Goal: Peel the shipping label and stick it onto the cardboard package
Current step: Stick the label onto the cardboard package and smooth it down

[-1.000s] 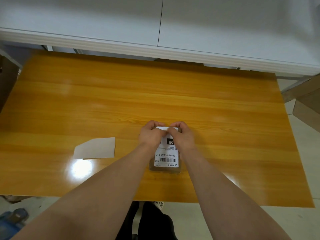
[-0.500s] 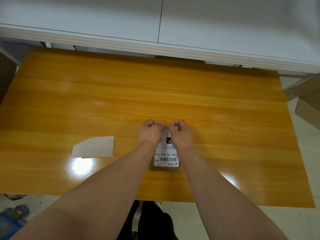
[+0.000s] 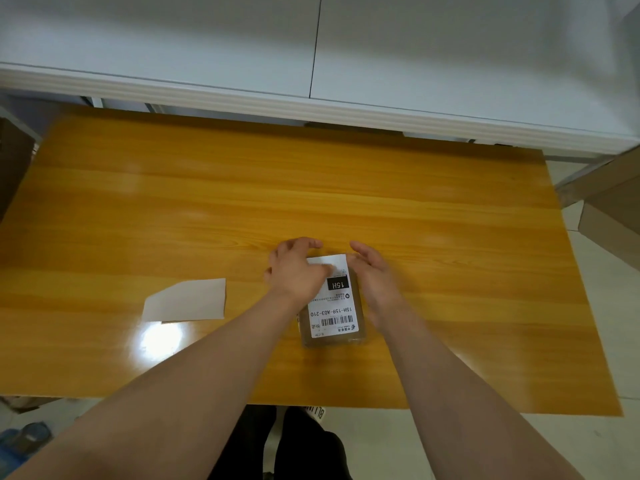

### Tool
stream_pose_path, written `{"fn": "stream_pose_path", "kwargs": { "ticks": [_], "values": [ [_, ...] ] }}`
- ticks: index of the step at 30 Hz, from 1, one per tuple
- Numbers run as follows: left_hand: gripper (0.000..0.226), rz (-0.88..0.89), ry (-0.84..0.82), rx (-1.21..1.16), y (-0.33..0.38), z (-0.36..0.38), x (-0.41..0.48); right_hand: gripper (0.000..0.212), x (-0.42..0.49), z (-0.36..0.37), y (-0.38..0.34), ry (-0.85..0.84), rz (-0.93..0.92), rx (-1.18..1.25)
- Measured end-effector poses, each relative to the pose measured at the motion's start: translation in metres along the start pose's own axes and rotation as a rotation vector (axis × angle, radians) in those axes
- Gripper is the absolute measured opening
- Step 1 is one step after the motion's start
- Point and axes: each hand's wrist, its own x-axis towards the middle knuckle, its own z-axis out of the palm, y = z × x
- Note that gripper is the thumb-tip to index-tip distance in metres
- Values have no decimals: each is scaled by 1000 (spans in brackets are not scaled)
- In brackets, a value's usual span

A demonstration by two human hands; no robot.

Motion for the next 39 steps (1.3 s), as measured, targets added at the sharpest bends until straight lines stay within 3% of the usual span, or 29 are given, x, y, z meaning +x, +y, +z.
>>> {"fn": "stream_pose_path", "kwargs": {
  "ticks": [5, 8, 14, 25, 39],
  "values": [
    [57, 68, -132, 122, 3, -4, -1, 58, -7, -4, 9, -119, 2, 25],
    [53, -22, -180, -11, 1, -1, -1, 63, -6, -2, 13, -145, 1, 37],
    [42, -113, -159, -228, -5, 7, 6, 49, -1, 3, 16, -101, -16, 54],
    [43, -217, -88, -375, -10, 25, 20, 15, 8, 14, 13, 32, -40, 27],
    [38, -312, 44, -370, 3, 24, 12, 20, 15, 22, 12, 125, -94, -78]
  ]
}}
